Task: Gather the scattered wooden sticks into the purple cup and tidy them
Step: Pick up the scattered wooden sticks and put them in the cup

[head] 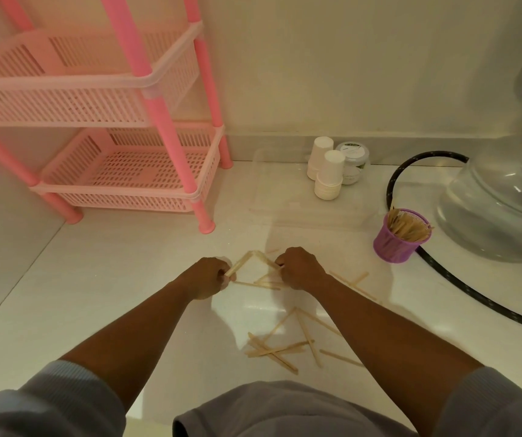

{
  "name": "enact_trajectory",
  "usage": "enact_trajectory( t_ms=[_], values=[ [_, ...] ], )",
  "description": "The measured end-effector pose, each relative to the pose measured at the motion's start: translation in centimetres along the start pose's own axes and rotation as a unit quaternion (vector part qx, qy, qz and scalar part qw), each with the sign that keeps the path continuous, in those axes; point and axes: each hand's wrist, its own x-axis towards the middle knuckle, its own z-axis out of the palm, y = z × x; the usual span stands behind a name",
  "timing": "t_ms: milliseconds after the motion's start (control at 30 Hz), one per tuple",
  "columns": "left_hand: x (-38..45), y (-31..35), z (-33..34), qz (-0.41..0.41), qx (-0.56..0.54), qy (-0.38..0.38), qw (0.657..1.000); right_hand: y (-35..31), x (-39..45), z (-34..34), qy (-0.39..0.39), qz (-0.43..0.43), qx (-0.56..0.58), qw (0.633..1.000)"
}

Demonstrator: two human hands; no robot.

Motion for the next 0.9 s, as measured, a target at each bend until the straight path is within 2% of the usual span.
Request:
enact_trajectory(
  t_ms=[167, 400, 467, 567, 767, 900],
  values=[
    [1.1, 2.5, -0.7, -0.035, -0.118, 0.056, 0.991, 0.8, 0.1, -1.9, 0.024, 0.033, 0.101, 0.994],
    [3.0, 5.7, -1.4, -0.025, -0.26, 0.1, 0.96, 2.5, -0.8, -4.3, 0.06, 0.093, 0.113, 0.987],
    [3.7, 6.9, -1.2, -0.023, -0.298, 0.108, 0.948, 3.2, -1.1, -4.8, 0.071, 0.113, 0.187, 0.973],
    [4.5, 9.4, -1.0, -0.015, -0.363, 0.115, 0.925, 4.1, -1.7, -5.5, 0.097, 0.121, 0.282, 0.947],
    [5.7, 13.8, -0.6, -0.023, -0.494, 0.104, 0.863, 6.2, -3.1, -6.6, 0.148, 0.123, 0.31, 0.931],
    [6.5, 16.1, -0.5, -0.03, -0.56, 0.104, 0.821, 7.6, -4.1, -6.9, 0.141, 0.124, 0.31, 0.932]
  ],
)
